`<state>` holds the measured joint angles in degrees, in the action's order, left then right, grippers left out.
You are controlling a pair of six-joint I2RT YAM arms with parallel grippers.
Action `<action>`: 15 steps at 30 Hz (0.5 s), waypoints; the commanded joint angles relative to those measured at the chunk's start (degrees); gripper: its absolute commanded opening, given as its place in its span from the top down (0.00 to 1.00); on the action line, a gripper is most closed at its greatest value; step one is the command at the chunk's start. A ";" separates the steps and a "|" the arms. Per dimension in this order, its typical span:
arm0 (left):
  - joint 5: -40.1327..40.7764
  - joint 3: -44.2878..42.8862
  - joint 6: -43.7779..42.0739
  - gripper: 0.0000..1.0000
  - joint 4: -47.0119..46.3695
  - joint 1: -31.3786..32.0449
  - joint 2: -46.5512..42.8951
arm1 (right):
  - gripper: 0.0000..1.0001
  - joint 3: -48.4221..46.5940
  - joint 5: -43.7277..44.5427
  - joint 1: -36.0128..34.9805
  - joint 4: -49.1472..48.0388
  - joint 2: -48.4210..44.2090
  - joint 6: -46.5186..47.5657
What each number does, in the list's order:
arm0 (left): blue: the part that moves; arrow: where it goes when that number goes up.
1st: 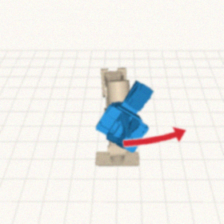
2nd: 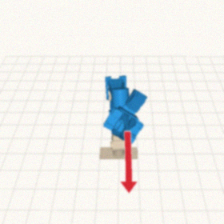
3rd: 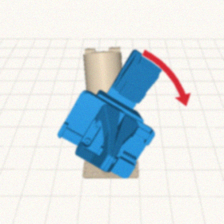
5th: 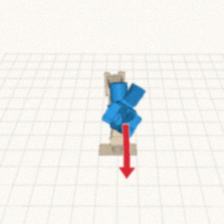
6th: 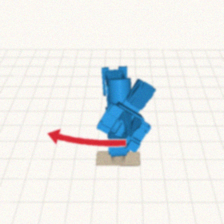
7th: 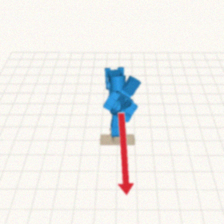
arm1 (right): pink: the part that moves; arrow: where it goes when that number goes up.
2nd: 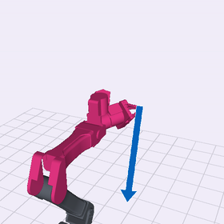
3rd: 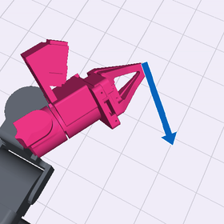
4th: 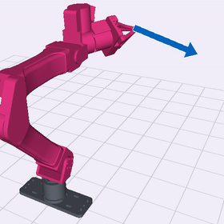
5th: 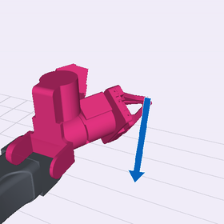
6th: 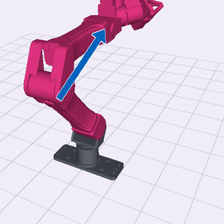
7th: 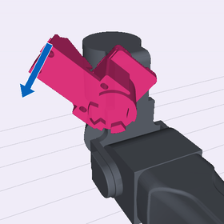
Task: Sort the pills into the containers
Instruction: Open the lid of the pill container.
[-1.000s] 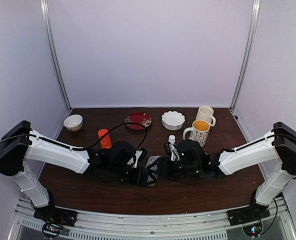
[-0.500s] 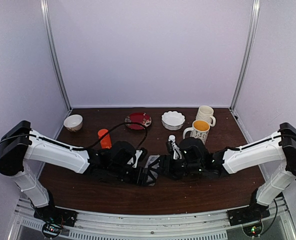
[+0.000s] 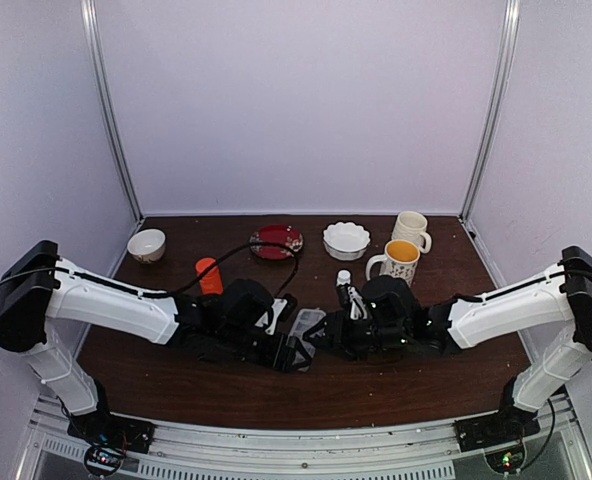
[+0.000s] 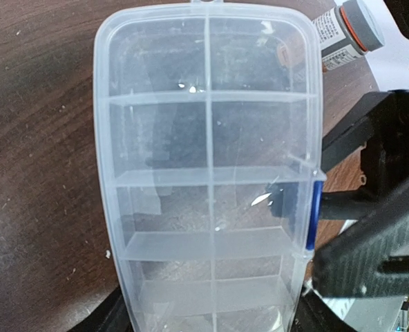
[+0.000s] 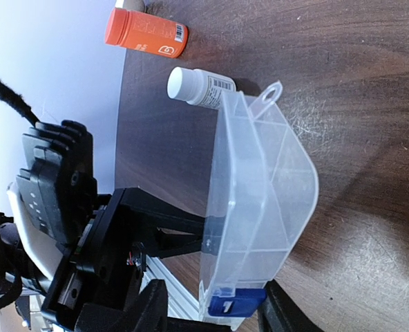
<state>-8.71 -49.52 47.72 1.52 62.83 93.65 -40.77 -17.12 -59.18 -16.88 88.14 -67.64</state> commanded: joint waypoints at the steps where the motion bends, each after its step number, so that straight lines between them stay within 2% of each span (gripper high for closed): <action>1: 3.33 -2.11 -2.24 0.52 4.10 -0.02 0.39 | 0.58 -0.97 -1.86 -0.32 -3.20 -3.16 -0.29; 7: 7.76 -4.47 -2.56 0.52 10.15 0.04 2.19 | 0.58 -0.97 -2.46 -0.32 -3.83 -4.47 -1.33; 15: 6.85 -5.22 -0.19 0.52 10.79 -0.12 5.14 | 0.58 -1.13 -3.22 -0.35 -2.92 -6.93 -1.58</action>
<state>-5.28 -54.65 45.65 7.62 63.48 95.44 -40.75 -16.71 -58.59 -13.80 85.65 -68.84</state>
